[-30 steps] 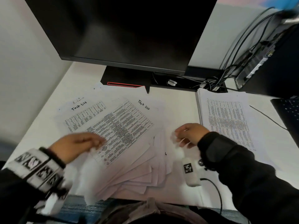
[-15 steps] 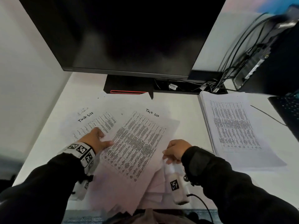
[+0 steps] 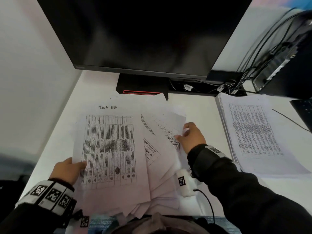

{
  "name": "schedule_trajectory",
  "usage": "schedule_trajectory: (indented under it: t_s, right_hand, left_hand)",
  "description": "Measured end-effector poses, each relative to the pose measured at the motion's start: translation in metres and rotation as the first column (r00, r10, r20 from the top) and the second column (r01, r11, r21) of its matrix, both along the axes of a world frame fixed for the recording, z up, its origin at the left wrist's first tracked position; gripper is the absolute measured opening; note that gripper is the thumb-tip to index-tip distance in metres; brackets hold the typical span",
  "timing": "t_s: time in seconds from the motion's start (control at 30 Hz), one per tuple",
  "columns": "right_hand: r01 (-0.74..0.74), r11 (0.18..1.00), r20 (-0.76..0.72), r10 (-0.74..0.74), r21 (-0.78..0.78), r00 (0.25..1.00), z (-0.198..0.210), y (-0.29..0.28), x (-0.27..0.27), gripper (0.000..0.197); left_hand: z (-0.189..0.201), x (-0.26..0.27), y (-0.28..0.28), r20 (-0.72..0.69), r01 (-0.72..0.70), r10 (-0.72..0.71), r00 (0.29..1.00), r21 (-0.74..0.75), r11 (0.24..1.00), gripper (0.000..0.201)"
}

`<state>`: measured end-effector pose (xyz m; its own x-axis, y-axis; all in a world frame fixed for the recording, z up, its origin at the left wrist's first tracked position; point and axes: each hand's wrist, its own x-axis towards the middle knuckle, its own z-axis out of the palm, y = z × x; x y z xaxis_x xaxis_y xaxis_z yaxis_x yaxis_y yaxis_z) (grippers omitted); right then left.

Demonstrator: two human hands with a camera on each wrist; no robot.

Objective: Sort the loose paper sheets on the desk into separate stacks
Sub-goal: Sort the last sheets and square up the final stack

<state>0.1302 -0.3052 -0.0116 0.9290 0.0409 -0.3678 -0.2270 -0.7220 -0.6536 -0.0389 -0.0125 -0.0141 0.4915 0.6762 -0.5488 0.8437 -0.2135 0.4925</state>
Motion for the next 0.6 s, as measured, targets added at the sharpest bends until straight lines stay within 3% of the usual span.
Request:
schedule_trajectory:
  t_s: [0.13,0.23,0.33,0.43,0.5,0.6]
  right_hand:
    - [-0.017,0.999,0.225,0.025,-0.037,0.974,0.003,0.009,-0.005,0.066]
    - [-0.059,0.991,0.278,0.09,-0.12,0.956,0.004,0.013,-0.006,0.066]
    - [-0.15,0.962,0.086,0.174,-0.23,0.981,-0.003,0.017,-0.005,0.044]
    - [-0.155,0.978,-0.133,0.137,-0.138,0.982,-0.017,0.018,-0.003,0.049]
    - [-0.166,0.978,-0.185,0.142,-0.124,0.973,-0.019,0.015,-0.003,0.039]
    - [-0.346,0.912,-0.275,0.282,-0.221,0.919,-0.016,0.012,-0.006,0.019]
  left_hand:
    - [-0.01,-0.001,-0.002,0.087,-0.024,0.021,0.996,0.039,0.999,0.027]
    - [-0.015,0.004,-0.005,0.133,-0.023,0.013,0.991,0.071,0.997,0.029]
    - [-0.019,0.012,-0.01,0.18,-0.048,0.027,0.983,0.115,0.992,0.033]
    - [-0.026,0.02,-0.014,0.187,-0.041,0.018,0.982,0.117,0.992,0.042]
    - [-0.03,0.024,-0.017,0.17,-0.009,-0.013,0.985,0.128,0.992,0.047]
    - [-0.034,0.028,-0.021,0.154,0.024,-0.048,0.987,0.154,0.988,0.047]
